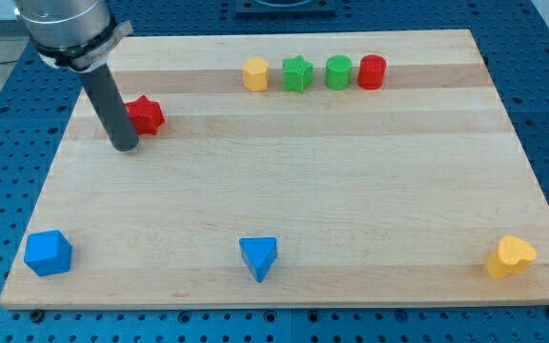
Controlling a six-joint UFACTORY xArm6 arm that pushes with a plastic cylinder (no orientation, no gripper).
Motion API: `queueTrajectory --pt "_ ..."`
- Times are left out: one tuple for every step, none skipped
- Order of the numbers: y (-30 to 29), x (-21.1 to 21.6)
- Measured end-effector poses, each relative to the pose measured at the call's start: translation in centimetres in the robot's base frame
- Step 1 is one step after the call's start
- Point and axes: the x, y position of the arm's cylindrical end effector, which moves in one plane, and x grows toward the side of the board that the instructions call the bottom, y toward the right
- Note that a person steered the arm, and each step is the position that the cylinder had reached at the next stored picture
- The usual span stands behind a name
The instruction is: Place the red star left to the yellow hexagon
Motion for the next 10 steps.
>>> queueTrajectory --pt "-0.2 -1.9" --pt "-0.1 -4.3" --pt "0.6 -6.0" --pt "0.6 -7.7" --pt "0.6 -9.0" --pt "0.6 -9.4" --pt "0.6 -10.0" --pt "0.5 -10.2" --pt "-0.7 -11.0" --pt "0.4 -11.2"
